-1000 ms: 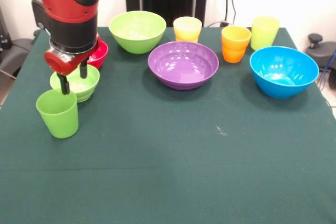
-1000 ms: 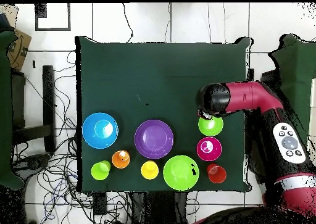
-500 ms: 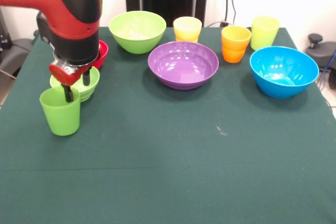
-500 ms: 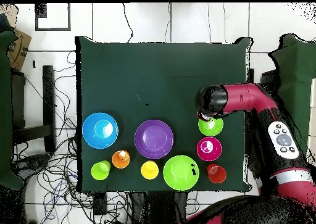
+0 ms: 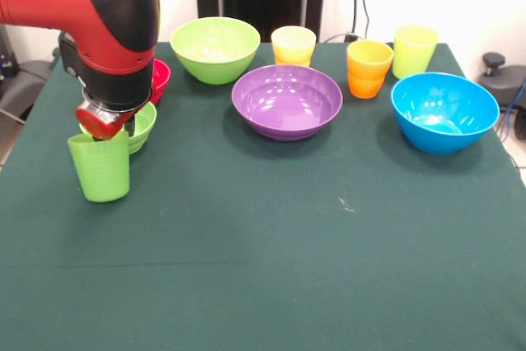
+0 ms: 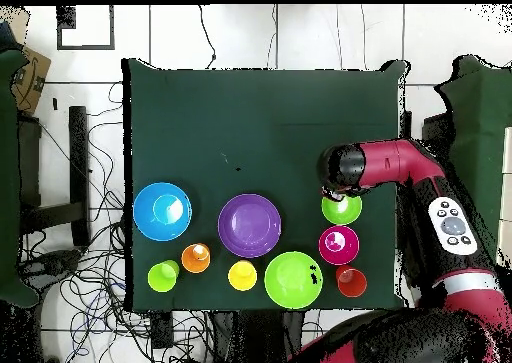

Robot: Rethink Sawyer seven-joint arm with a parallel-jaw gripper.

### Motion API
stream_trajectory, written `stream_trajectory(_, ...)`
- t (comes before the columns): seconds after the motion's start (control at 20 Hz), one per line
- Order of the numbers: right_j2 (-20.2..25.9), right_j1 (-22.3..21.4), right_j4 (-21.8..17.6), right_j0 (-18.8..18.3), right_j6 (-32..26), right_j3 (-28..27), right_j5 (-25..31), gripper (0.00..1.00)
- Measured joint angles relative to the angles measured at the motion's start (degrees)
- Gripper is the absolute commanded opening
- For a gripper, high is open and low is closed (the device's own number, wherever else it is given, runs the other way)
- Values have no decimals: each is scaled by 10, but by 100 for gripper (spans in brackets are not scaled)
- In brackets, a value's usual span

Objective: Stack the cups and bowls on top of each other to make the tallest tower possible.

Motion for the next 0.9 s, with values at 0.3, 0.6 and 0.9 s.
stream_trajectory(0.3, -2, 0, -3, 1, 0, 0, -15, 100)
stream_trajectory(0.6, -2, 1, -1, 0, 0, 1, -36, 100)
stream_trajectory(0.9, -2, 0, 9, 0, 0, 2, -36, 100)
